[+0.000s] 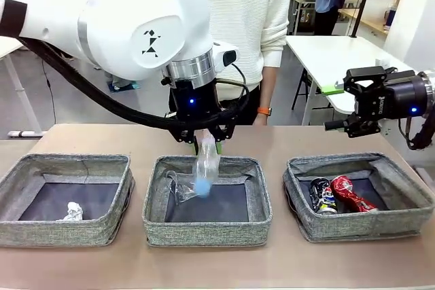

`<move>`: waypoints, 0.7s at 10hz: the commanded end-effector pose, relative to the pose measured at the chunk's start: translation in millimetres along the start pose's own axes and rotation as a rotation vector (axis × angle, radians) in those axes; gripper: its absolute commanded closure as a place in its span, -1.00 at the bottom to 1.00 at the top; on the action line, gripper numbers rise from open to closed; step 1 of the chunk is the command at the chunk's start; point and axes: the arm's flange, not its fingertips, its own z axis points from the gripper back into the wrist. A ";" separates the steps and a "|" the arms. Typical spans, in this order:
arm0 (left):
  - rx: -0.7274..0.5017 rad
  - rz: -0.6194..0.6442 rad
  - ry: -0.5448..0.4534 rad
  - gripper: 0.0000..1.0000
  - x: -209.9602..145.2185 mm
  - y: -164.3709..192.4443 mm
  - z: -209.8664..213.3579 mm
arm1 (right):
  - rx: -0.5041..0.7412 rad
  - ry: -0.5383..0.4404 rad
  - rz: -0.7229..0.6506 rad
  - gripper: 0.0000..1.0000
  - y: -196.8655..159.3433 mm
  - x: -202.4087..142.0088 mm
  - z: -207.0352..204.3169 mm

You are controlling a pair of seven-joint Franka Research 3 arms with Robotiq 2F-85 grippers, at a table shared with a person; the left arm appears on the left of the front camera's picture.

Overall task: Sort the waste into the appropriate baskets.
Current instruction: Place the picked waste into the Fabric basket indicated by the person.

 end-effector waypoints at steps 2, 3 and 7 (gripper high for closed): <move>-0.017 -0.008 0.014 -1.00 1.3 0.8 4.7 | 0.009 -0.001 -0.019 -1.00 4.8 1.8 0.8; -0.016 -0.012 0.016 -1.00 1.5 0.9 5.3 | 0.009 -0.001 -0.019 -1.00 4.8 1.8 0.8; -0.171 -0.073 0.082 -1.00 5.6 7.5 22.9 | 0.009 -0.001 -0.019 -1.00 4.8 1.8 0.8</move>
